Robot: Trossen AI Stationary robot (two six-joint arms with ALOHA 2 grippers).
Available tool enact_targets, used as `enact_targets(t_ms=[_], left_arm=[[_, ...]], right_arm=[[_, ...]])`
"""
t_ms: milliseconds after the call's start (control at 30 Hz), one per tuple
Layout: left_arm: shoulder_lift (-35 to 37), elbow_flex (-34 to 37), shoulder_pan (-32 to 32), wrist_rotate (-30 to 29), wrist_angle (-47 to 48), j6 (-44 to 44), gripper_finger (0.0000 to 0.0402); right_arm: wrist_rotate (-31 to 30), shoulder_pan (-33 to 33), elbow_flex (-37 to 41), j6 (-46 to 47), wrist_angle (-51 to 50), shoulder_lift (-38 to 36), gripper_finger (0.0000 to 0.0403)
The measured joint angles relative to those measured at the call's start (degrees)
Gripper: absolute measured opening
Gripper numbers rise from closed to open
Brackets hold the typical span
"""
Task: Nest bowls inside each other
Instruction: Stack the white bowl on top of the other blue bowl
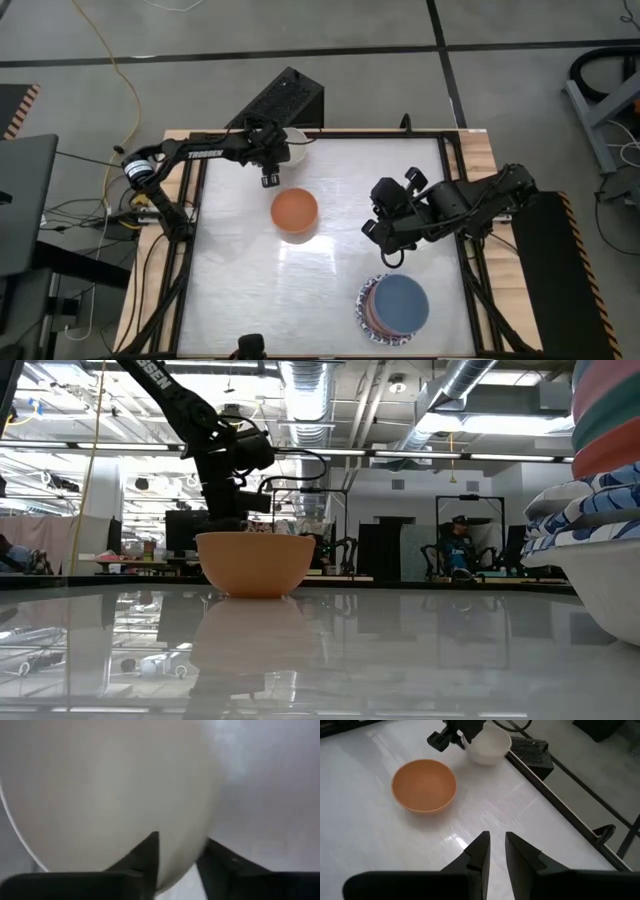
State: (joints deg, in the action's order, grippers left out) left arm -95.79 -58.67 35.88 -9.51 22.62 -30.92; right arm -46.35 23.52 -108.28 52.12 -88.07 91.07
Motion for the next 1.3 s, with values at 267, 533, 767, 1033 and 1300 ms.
enact_targets(t_ms=[267, 533, 767, 1033, 1300], left_arm=[[0.0, -0.1, 0.0, -1.4, 1.5, 1.1, 0.0007], [0.0, -4.2, -0.8, -0.2, 7.4, 4.0, 0.0001], [3.9, -9.5, -4.7, 1.5, 10.9, 2.2, 0.0000], [12.3, -12.0, -11.7, 3.0, 11.9, -1.7, 0.0000], [16.8, -12.0, -20.7, 2.8, 16.8, -8.4, 0.0000]], right_arm=[[0.0, -0.8, 2.0, 0.0, 1.1, 0.0, 0.0081], [0.0, -0.8, 2.1, 0.1, 1.1, 0.0, 0.0082], [2.9, -3.3, 2.1, 8.5, -0.7, -0.7, 0.0082], [10.8, -12.6, 2.3, 12.4, -1.4, -4.4, 0.0082], [22.4, -23.9, 2.3, 4.9, 1.9, -5.9, 0.0082]])
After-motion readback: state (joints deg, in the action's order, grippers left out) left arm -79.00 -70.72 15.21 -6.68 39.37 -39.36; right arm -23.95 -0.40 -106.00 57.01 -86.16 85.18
